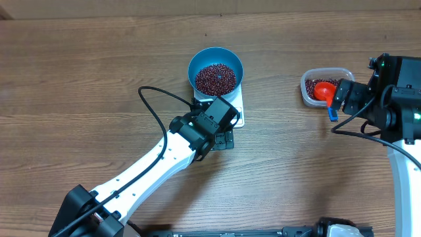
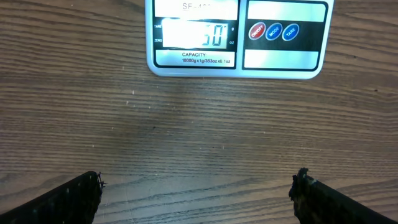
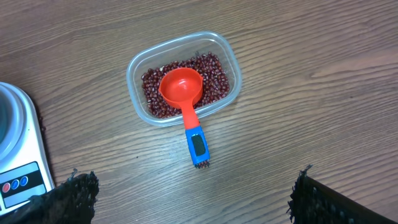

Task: Scoop item into bowl and weigh 150g on scale
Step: 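Move the left gripper toward the scale to view the display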

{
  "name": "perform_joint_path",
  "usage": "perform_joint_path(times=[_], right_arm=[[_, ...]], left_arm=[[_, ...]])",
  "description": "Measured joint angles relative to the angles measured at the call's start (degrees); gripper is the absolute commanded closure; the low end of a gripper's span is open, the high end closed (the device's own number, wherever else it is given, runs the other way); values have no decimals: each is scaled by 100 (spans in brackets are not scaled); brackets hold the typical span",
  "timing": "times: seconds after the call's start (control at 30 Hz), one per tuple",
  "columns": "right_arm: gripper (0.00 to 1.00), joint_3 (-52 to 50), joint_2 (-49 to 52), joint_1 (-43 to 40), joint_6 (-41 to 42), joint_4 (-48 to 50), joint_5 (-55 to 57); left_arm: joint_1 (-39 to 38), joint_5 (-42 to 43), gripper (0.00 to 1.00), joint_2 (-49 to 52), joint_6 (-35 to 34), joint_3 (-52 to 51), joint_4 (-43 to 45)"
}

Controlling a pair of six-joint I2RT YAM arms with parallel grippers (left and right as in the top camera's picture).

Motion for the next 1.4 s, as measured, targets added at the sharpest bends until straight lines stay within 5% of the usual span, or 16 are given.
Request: perform_joint_path(times=[1.4], right_arm=[[0, 0, 0, 2, -13, 0, 2]], left_arm=[[0, -855, 0, 2, 369, -2, 651]])
